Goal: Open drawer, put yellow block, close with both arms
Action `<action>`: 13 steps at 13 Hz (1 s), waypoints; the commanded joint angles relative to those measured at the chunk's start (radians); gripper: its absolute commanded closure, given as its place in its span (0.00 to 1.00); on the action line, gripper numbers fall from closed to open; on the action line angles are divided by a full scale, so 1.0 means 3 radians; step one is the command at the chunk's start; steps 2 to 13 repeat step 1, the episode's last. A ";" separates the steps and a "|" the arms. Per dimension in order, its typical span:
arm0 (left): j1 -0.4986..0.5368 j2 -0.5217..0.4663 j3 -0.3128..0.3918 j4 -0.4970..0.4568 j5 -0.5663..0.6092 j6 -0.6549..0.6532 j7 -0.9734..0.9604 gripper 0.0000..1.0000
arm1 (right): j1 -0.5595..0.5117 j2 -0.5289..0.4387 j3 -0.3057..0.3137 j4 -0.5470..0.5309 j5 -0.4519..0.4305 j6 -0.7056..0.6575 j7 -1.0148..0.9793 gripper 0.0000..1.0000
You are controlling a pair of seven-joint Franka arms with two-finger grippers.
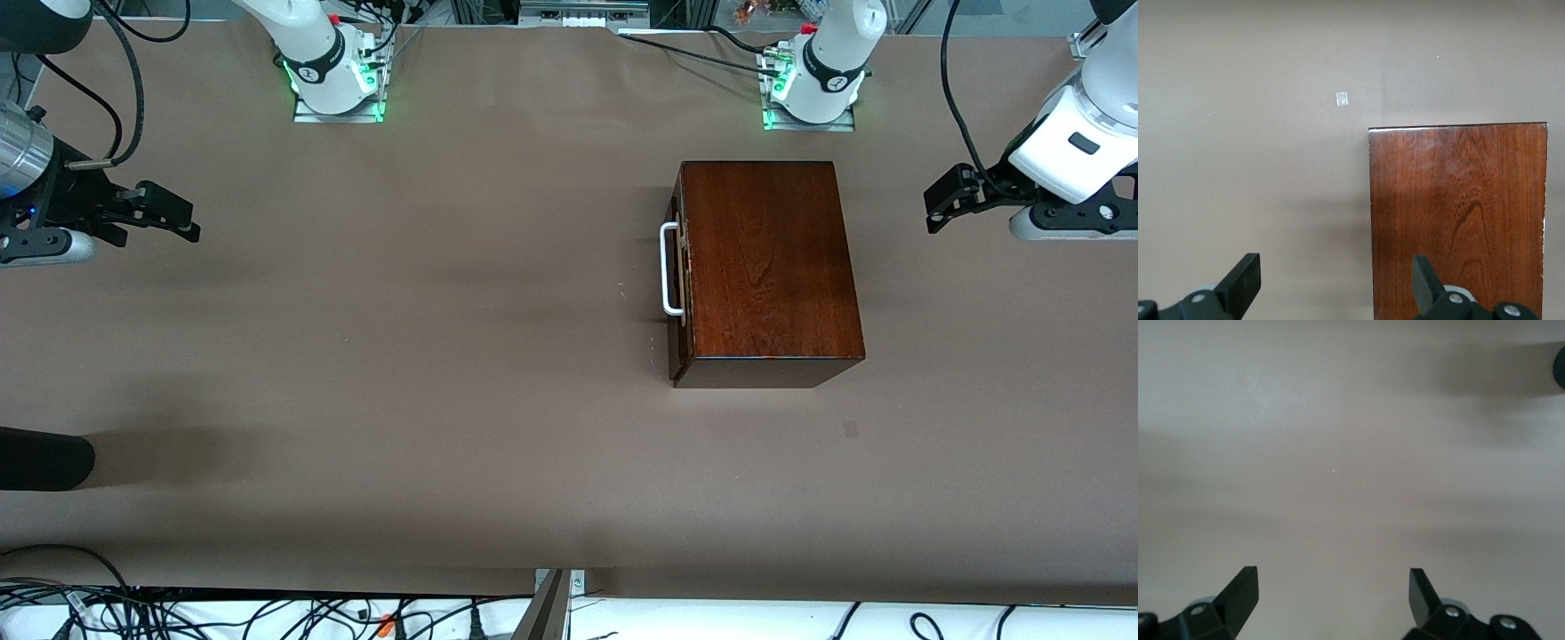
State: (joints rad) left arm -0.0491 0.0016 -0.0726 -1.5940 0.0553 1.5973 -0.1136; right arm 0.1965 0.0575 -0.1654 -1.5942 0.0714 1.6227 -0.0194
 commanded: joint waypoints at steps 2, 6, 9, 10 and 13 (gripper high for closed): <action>0.0061 0.0010 -0.0039 -0.0015 -0.0036 -0.0011 0.0077 0.00 | -0.0026 0.0018 0.0020 0.0058 -0.0018 -0.0045 0.0039 0.00; 0.0061 0.0010 -0.0039 -0.0015 -0.0036 -0.0011 0.0077 0.00 | -0.0026 0.0018 0.0020 0.0058 -0.0018 -0.0045 0.0039 0.00; 0.0061 0.0010 -0.0039 -0.0015 -0.0036 -0.0011 0.0077 0.00 | -0.0026 0.0018 0.0020 0.0058 -0.0018 -0.0045 0.0039 0.00; 0.0061 0.0010 -0.0039 -0.0015 -0.0036 -0.0011 0.0077 0.00 | -0.0026 0.0018 0.0020 0.0058 -0.0018 -0.0045 0.0039 0.00; 0.0061 0.0010 -0.0039 -0.0015 -0.0036 -0.0011 0.0077 0.00 | -0.0026 0.0018 0.0020 0.0058 -0.0018 -0.0045 0.0039 0.00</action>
